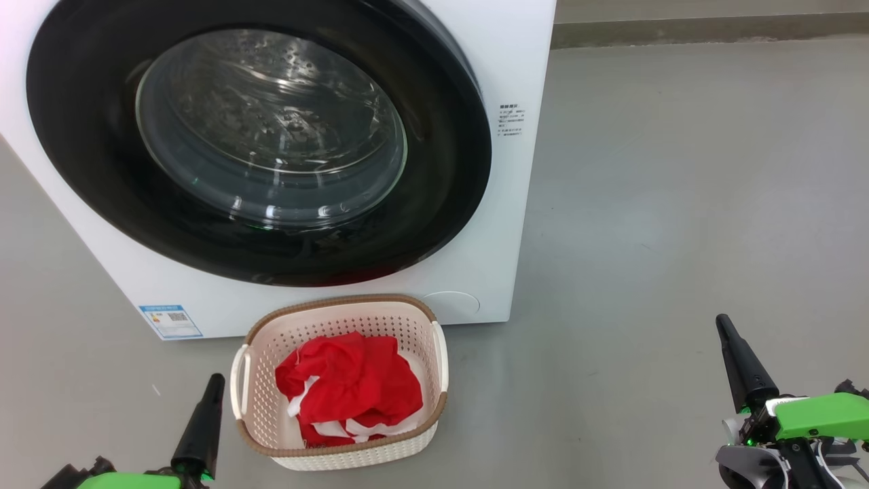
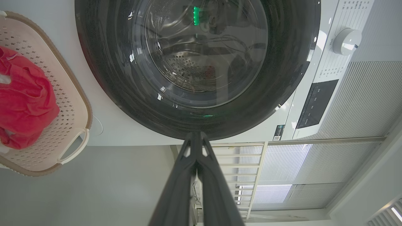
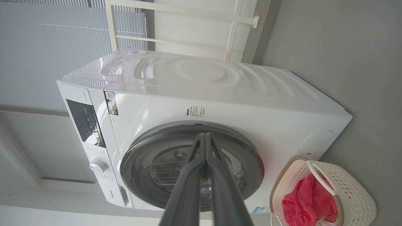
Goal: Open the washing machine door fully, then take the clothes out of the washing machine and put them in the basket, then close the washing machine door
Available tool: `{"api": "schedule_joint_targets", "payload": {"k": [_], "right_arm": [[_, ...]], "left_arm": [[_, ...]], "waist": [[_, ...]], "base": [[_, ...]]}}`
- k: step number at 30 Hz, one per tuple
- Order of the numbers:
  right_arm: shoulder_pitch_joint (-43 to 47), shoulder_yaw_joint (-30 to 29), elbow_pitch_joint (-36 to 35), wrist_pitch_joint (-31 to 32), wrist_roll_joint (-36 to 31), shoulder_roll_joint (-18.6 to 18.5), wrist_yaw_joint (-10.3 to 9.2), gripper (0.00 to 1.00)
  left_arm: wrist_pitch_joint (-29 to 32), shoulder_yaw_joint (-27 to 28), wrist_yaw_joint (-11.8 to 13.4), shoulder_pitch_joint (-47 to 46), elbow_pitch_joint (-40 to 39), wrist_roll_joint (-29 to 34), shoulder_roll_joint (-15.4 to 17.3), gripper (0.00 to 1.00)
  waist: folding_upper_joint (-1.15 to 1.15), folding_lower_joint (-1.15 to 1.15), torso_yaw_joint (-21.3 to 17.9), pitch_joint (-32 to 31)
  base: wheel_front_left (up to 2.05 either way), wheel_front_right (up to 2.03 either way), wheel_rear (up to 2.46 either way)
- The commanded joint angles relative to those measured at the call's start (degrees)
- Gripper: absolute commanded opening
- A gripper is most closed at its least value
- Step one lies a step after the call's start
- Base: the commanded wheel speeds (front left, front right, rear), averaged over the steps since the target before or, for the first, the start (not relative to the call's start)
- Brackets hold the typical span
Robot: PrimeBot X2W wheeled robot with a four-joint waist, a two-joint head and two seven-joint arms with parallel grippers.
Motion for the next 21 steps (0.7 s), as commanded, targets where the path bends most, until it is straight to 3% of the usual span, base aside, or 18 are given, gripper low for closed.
{"api": "schedule_joint_targets", "payload": {"k": [1, 21], "right_arm": [[-2.4, 1.0, -1.4, 0.3, -0.3, -0.4, -0.03, 0.0], [-2.4, 0.8, -1.4, 0.5, -0.5, -0.2, -0.03, 0.0]], "left_arm": [[0.3, 2.1, -0.4, -2.3, -1.2, 0.3, 0.5, 0.0], [0.4, 2.2, -0.4, -2.3, -1.2, 0.4, 0.4, 0.0]], "waist": [[0.0, 0.0, 0.0, 0.0], [0.0, 0.0, 0.0, 0.0]], "base": [[0.0, 0.0, 0.0], [0.0, 0.0, 0.0]]}}
